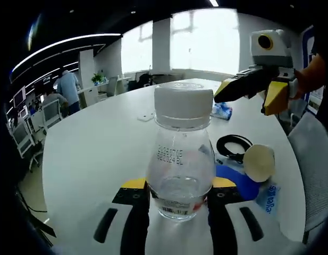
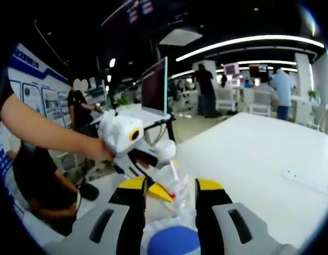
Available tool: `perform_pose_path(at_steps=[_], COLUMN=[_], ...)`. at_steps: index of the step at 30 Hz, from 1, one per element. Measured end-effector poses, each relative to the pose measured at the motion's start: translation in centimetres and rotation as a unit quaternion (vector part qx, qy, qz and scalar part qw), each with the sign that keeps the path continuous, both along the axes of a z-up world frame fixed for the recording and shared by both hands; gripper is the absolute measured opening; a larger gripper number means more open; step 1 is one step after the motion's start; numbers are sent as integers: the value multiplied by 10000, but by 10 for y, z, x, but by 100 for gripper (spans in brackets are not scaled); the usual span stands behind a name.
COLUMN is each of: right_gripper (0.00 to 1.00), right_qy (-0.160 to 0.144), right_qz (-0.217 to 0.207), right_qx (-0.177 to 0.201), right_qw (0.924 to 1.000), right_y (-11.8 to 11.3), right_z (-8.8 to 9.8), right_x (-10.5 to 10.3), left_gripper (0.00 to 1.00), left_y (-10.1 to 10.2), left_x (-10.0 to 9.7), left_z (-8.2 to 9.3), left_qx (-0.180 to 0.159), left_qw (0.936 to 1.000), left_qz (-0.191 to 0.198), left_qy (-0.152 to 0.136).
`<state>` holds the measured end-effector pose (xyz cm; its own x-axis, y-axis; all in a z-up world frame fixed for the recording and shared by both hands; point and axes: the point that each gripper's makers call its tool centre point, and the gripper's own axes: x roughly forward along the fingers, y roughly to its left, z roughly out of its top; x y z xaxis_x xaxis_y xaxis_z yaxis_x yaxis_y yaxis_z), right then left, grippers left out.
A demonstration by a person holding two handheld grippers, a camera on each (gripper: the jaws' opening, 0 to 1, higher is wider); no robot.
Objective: Arrange the tabletop items into an orderly group along one side of the table until the central work area is clear of visible clutter.
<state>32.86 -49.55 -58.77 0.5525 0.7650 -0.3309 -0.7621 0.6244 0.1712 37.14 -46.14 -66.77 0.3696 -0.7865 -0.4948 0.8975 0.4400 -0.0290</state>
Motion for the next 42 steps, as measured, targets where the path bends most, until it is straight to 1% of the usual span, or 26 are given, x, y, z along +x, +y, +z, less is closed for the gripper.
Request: perform_pose_path(at_steps=[3,5,10,22,28,33,37,42], right_gripper=[33,33,33,33,33,33,33,33], right_qy=[12,23,31,36,35,24,19,21], right_qz=[-38,-55,-105,-114,-129,-137,-142,-171], right_qx=[-10,-23,-35,-28,-29,-19,-28,-38], right_qw=[10000,10000,9999,9999,9999,9999,9999,9998], right_y=[-4,-7,-12,-14,-15,-15,-16,-20], right_z=[-1,-2,-3,-2,-1,0,1,1], right_x=[-1,-2,-3,-7,-6,-6,-7,-8], left_gripper=[42,42,43,44,46,43,42,44], left_y=[1,2,7,18,28,33,33,30], left_x=[1,1,1,3,8,14,18,20], left_z=[1,1,3,5,5,6,6,6], left_qx=[48,75,176,440,574,699,712,548], left_qw=[10000,9999,9997,9982,9969,9951,9946,9952], left_qz=[8,43,109,240,380,516,564,717], left_qy=[-82,-64,-131,-321,-385,-471,-500,-372])
